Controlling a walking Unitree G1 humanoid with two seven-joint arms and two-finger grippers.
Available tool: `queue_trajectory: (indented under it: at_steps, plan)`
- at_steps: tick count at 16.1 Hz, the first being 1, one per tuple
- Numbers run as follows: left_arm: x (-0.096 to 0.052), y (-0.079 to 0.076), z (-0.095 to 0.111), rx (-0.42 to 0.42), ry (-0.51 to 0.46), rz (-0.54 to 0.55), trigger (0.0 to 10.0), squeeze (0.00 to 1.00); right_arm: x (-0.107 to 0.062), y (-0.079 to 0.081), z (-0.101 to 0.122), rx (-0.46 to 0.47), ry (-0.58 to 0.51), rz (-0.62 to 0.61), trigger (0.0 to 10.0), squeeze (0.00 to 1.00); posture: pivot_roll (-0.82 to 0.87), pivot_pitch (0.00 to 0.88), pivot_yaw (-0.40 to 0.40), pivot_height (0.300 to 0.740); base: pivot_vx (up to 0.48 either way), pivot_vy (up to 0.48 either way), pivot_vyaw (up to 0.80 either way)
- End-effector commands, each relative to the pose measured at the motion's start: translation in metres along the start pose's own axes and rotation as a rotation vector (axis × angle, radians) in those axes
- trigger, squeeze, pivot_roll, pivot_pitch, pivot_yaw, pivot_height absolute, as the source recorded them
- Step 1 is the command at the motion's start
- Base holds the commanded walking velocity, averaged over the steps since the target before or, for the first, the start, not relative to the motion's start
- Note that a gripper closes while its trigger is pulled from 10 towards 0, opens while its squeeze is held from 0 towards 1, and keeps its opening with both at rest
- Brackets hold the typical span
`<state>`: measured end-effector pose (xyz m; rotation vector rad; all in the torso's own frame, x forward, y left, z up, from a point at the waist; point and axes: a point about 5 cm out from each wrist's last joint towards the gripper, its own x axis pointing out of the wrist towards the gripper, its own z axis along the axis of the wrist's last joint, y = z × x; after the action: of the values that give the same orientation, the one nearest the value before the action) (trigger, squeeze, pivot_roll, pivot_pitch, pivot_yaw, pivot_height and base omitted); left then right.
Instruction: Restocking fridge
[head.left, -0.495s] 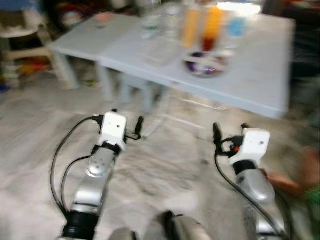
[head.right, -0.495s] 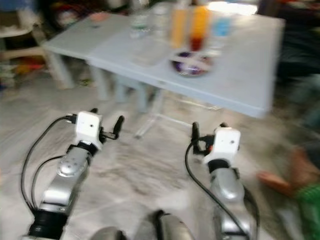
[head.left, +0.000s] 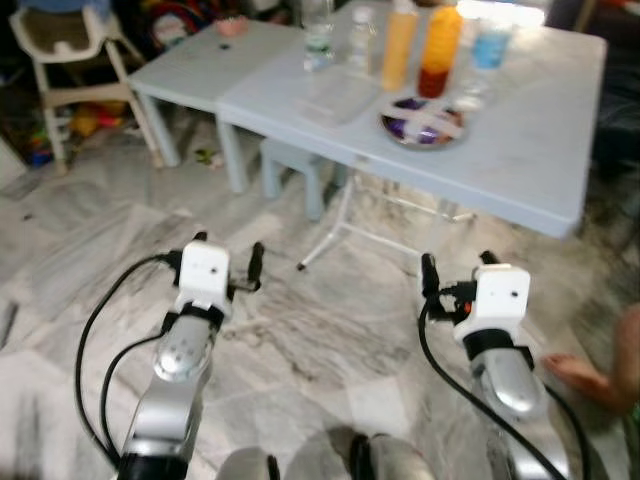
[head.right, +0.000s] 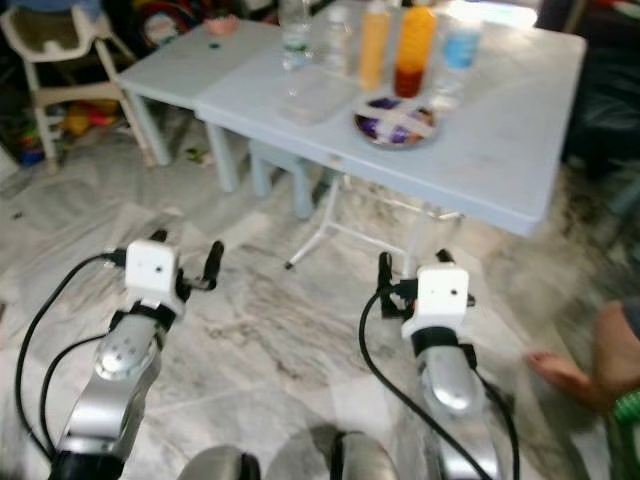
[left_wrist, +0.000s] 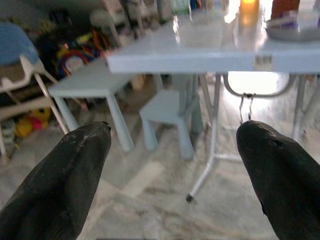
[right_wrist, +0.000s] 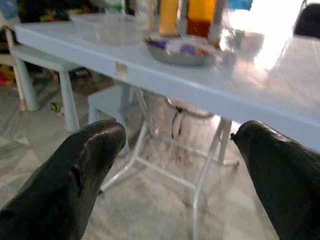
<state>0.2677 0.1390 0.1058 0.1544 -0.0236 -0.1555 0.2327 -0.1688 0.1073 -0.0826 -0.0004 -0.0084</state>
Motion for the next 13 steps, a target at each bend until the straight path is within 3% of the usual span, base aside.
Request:
queue_trajectory:
  at_steps: [1,4,7,13]
  plan:
    - [0.002,0.004,0.003,0.014,-0.005,-0.003,10.0,0.00,0.004,0.005,0.009,0.058,-0.041,0.033,10.0,0.00,-0.05,0.090,0.053,0.740,0.000,0.450,0.00]
    - [0.002,-0.002,0.007,0.019,-0.028,-0.047,10.0,0.00,0.006,0.009,0.009,0.018,-0.034,0.049,10.0,0.00,-0.05,0.093,0.050,0.740,0.351,0.245,0.00]
    - [0.000,-0.011,0.006,0.006,-0.023,-0.085,10.0,0.00,0.004,0.009,0.011,0.115,-0.049,0.065,10.0,0.00,-0.05,0.097,0.046,0.740,0.462,0.000,0.00]
    - [-0.001,-0.017,0.007,-0.015,-0.026,-0.123,10.0,0.00,0.005,0.004,0.010,0.129,-0.041,0.049,10.0,0.00,-0.06,0.100,0.041,0.740,0.473,0.000,-0.77]
